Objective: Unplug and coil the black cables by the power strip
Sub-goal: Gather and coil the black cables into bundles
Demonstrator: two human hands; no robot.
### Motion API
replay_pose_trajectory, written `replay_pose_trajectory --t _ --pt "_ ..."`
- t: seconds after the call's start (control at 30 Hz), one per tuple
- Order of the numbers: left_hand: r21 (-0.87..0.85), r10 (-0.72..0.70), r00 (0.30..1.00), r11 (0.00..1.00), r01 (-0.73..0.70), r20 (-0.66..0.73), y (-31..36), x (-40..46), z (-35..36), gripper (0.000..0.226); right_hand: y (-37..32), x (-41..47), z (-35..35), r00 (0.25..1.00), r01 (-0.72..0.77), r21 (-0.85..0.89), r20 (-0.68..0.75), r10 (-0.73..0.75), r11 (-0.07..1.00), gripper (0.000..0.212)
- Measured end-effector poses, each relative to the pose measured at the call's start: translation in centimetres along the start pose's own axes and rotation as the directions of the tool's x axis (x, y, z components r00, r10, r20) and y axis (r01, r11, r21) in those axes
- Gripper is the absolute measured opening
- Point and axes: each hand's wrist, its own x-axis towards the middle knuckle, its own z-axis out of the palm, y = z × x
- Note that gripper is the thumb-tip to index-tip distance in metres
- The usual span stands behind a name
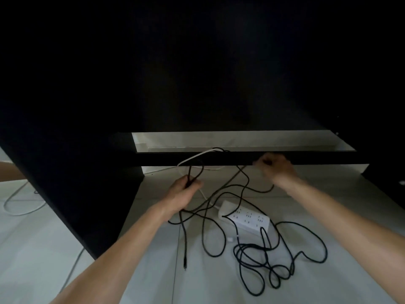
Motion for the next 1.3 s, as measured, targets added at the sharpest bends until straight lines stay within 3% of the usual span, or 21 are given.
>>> replay_pose_trajectory --t 0.03,0.1,0.2,0.3,0.4,0.47,0.53,0.6,0.73,0.8,0.9,1.03,1.17,1.3 --pt "-0.028 0.007 1.0 1.0 -0.007 0.005 0.3 -0.3 0.3 0.035 -0.7 0.0 -0.6 0.999 -0.03 0.141 0.017 0.027 0.99 0.017" --pt "-0.081 0.058 0.997 0.995 -0.054 0.049 1.6 -0.8 1.0 0.043 -2.3 -0.8 -0.8 0.981 -0.054 0.268 0.194 0.001 0.962 0.022" --pt "-0.129 0.282 0.942 0.957 -0.261 0.184 3.6 -1.5 2.4 0.037 -4.3 -2.5 0.6 0.905 -0.081 0.375 0.416 -0.09 0.924 0.025" --pt "-0.205 0.409 0.876 0.909 -0.364 0.255 4.8 -1.6 4.0 0.024 -6.3 -3.6 1.3 0.902 -0.051 0.382 0.414 -0.122 0.923 0.025" --pt "-0.255 0.366 0.899 0.918 -0.305 0.241 5.4 -1.6 4.8 0.011 -7.6 -3.9 1.2 0.932 0.015 0.345 0.335 -0.138 0.938 0.026" --pt "-0.209 0.326 0.919 0.937 -0.281 0.224 5.4 -1.5 4.7 0.02 -7.7 -3.7 1.2 0.948 0.077 0.283 0.277 -0.159 0.956 0.026" --pt "-0.16 0.273 0.939 0.957 -0.243 0.21 5.0 -1.3 4.6 0.007 -7.6 -3.4 1.3 0.956 0.078 0.291 0.249 -0.155 0.953 0.024" --pt "-0.184 0.223 0.956 0.965 -0.189 0.188 4.4 -1.2 4.5 0.018 -7.2 -2.6 1.5 0.953 0.036 0.35 0.269 -0.137 0.936 0.023" --pt "-0.519 0.111 0.953 0.853 0.054 0.281 3.4 -1.1 3.9 0.022 -6.0 -1.6 1.3 0.932 -0.077 0.525 0.341 -0.126 0.848 0.023" --pt "-0.572 0.101 0.941 0.813 0.11 0.324 3.4 -1.3 3.6 0.023 -5.5 -1.3 1.3 0.907 -0.13 0.601 0.393 -0.151 0.788 0.019" --pt "-0.531 0.118 0.938 0.843 0.079 0.326 4.0 -1.5 3.4 0.017 -5.1 -0.9 1.3 0.893 -0.236 0.672 0.434 -0.116 0.702 0.02" --pt "-0.349 0.159 0.936 0.936 -0.042 0.313 4.2 -1.0 3.3 0.03 -5.1 -0.4 1.0 0.882 -0.363 0.732 0.469 -0.04 0.576 0.021" --pt "-0.382 0.064 0.861 0.911 0.156 0.504 4.2 -1.3 3.5 0.024 -5.2 0.2 0.7 0.911 -0.381 0.76 0.405 0.075 0.527 0.039" --pt "-0.451 0.068 0.852 0.868 0.206 0.519 4.4 -1.2 3.3 0.024 -5.3 0.1 0.4 0.916 -0.377 0.765 0.39 0.089 0.522 0.028"
